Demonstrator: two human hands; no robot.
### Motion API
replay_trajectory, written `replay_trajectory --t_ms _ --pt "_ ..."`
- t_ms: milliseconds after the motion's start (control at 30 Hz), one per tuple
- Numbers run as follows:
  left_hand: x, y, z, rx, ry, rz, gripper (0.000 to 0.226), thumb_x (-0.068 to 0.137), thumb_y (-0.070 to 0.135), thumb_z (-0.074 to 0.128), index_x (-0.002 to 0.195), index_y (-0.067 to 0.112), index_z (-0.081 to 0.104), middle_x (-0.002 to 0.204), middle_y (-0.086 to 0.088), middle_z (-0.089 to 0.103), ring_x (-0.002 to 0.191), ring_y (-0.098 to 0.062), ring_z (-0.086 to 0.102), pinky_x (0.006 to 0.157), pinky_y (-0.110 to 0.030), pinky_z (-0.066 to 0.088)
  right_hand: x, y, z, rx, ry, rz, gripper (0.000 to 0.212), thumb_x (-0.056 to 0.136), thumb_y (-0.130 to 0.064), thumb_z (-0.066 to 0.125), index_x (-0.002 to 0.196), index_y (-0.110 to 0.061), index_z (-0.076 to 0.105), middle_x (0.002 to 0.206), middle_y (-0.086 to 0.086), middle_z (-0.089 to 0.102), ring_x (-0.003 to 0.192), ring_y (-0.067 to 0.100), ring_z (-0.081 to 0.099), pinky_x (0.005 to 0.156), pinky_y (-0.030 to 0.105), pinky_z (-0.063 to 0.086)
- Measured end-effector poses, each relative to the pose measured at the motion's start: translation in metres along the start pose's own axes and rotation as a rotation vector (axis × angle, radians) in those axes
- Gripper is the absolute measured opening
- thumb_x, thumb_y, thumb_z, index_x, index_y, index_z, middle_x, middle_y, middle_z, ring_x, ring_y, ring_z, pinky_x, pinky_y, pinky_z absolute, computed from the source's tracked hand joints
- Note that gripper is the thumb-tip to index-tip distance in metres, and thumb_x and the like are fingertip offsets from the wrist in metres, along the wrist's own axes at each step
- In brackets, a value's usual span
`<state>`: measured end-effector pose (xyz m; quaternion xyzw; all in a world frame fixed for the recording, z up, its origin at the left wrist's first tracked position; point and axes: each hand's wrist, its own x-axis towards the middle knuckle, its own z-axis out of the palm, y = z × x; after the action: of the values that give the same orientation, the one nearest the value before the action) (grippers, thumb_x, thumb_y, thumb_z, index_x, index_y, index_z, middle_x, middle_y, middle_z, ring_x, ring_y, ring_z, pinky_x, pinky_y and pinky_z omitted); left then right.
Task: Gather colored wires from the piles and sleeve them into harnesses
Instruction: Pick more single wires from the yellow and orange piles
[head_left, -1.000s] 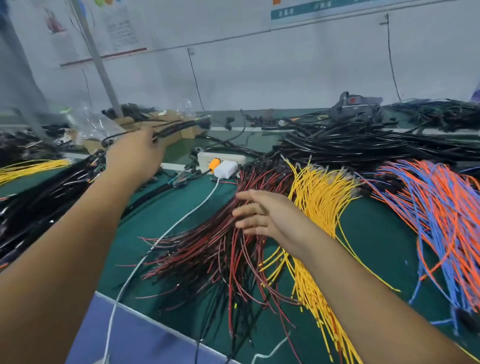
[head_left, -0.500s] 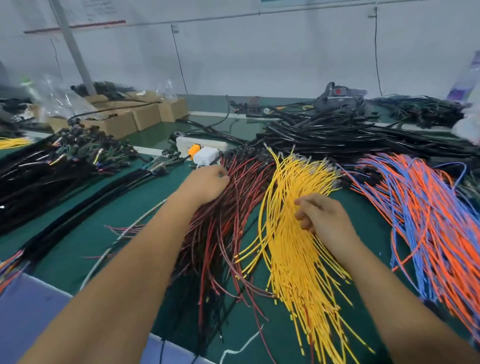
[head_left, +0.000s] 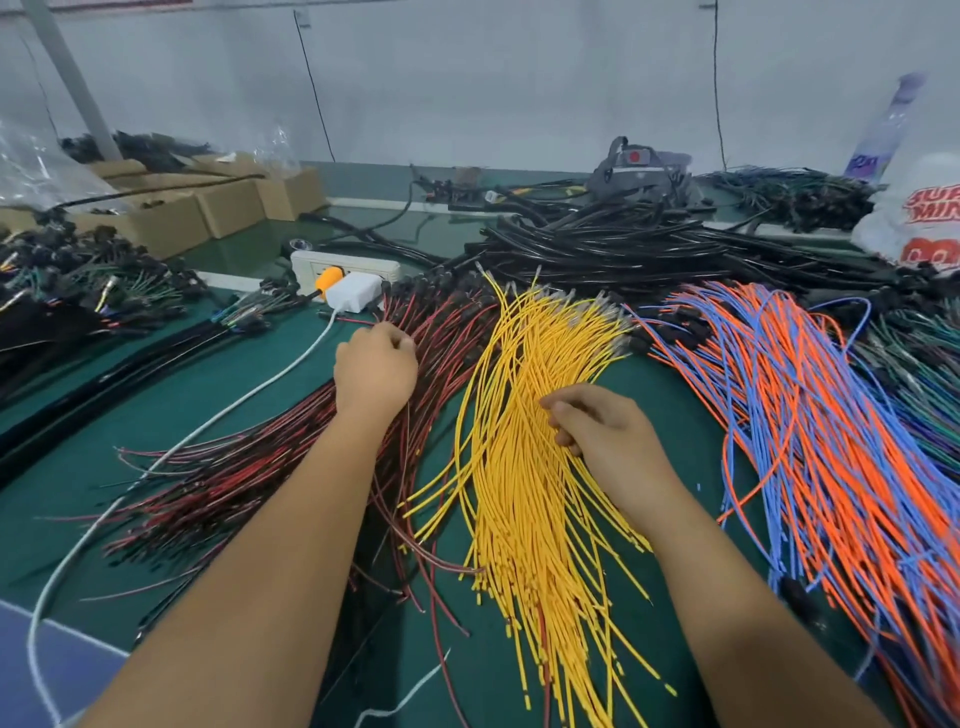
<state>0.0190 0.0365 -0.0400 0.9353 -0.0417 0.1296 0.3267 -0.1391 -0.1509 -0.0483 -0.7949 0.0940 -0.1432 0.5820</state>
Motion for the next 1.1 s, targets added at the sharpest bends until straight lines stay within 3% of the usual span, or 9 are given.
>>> replay_trajectory --t_ms 100,200,367,533,600,667,767,933,1100 --pt "-0.004 -0.002 -0.002 -0.275 0.08 -0.076 0.023 0.1 0.026 0.041 0.105 0.013 0.06 0.096 -0.008 0.062 0.092 -0.029 0.055 0.084 -0.042 0.046 -0.002 0.001 -0.001 0.017 0.014 -0.004 0.024 0.097 -0.018 0.051 0.091 -0.029 0.071 0.084 -0.004 0.066 0.067 -0.004 0.057 0.067 0.018 0.046" --pt "-0.008 -0.001 -0.004 -0.452 0.126 -0.07 0.019 0.102 0.026 0.035 0.101 0.012 0.049 0.077 0.002 0.05 0.064 -0.019 0.042 0.066 -0.035 0.036 -0.001 0.001 -0.003 0.078 0.023 -0.004 0.027 0.097 -0.015 0.05 0.089 -0.028 0.072 0.08 -0.004 0.067 0.065 -0.003 0.058 0.059 0.012 0.046" --pt "-0.013 0.023 -0.009 -0.376 -0.021 0.183 0.01 0.104 0.022 0.029 0.1 0.018 0.037 0.115 0.003 0.065 0.048 -0.021 0.044 0.056 -0.035 0.04 0.0 0.003 -0.003 0.121 0.019 -0.002 0.027 0.098 -0.014 0.049 0.089 -0.027 0.072 0.076 -0.006 0.066 0.064 -0.001 0.058 0.058 0.012 0.045" --pt "-0.032 0.079 -0.005 -0.529 -0.243 0.318 0.017 0.101 0.015 0.031 0.091 0.027 0.039 0.073 -0.002 0.061 0.052 -0.014 0.046 0.051 -0.032 0.041 0.003 0.002 -0.003 0.238 0.082 0.019 0.025 0.102 -0.024 0.042 0.099 -0.031 0.065 0.078 -0.001 0.065 0.062 0.007 0.06 0.058 0.021 0.047" --pt "-0.046 0.097 0.001 -0.493 -0.455 0.362 0.025 0.095 0.006 0.034 0.088 0.028 0.044 0.074 -0.001 0.061 0.047 -0.011 0.038 0.044 -0.024 0.031 0.004 0.0 -0.004 0.345 0.13 0.049 0.025 0.103 -0.03 0.04 0.101 -0.028 0.064 0.08 0.003 0.065 0.063 0.012 0.059 0.057 0.025 0.047" --pt "-0.063 0.113 0.009 -0.422 -0.63 0.401 0.026 0.091 0.003 0.037 0.087 0.025 0.049 0.082 -0.002 0.061 0.059 -0.012 0.045 0.052 -0.026 0.035 0.005 0.0 -0.007 0.41 0.163 0.072 0.028 0.102 -0.034 0.041 0.103 -0.023 0.067 0.087 0.005 0.068 0.074 0.018 0.062 0.067 0.034 0.049" --pt "-0.083 0.126 0.018 -0.388 -0.672 0.436 0.018 0.093 0.005 0.041 0.095 0.02 0.05 0.092 -0.004 0.059 0.077 -0.015 0.051 0.066 -0.03 0.04 0.002 0.002 -0.013 0.386 0.229 0.034 0.027 0.097 -0.033 0.048 0.103 -0.018 0.07 0.095 0.01 0.069 0.087 0.026 0.063 0.081 0.046 0.049" --pt "-0.09 0.12 0.02 -0.348 -0.641 0.495 0.018 0.102 0.019 0.035 0.115 0.029 0.031 0.073 -0.004 0.049 0.054 -0.011 0.039 0.052 -0.028 0.035 0.004 0.004 -0.024 0.497 0.316 -0.016 0.028 0.096 -0.011 0.052 0.077 -0.022 0.071 0.082 0.004 0.063 0.079 0.018 0.055 0.067 0.029 0.043" --pt "-0.077 0.1 0.01 -0.168 -0.751 0.49 0.021 0.101 0.033 0.042 0.093 0.025 0.06 0.067 0.005 0.049 0.057 -0.011 0.043 0.052 -0.025 0.034 0.007 0.003 -0.032 0.823 0.424 -0.001 0.024 0.104 -0.009 0.034 0.089 -0.015 0.051 0.082 0.007 0.07 0.068 0.015 0.066 0.063 0.024 0.049"
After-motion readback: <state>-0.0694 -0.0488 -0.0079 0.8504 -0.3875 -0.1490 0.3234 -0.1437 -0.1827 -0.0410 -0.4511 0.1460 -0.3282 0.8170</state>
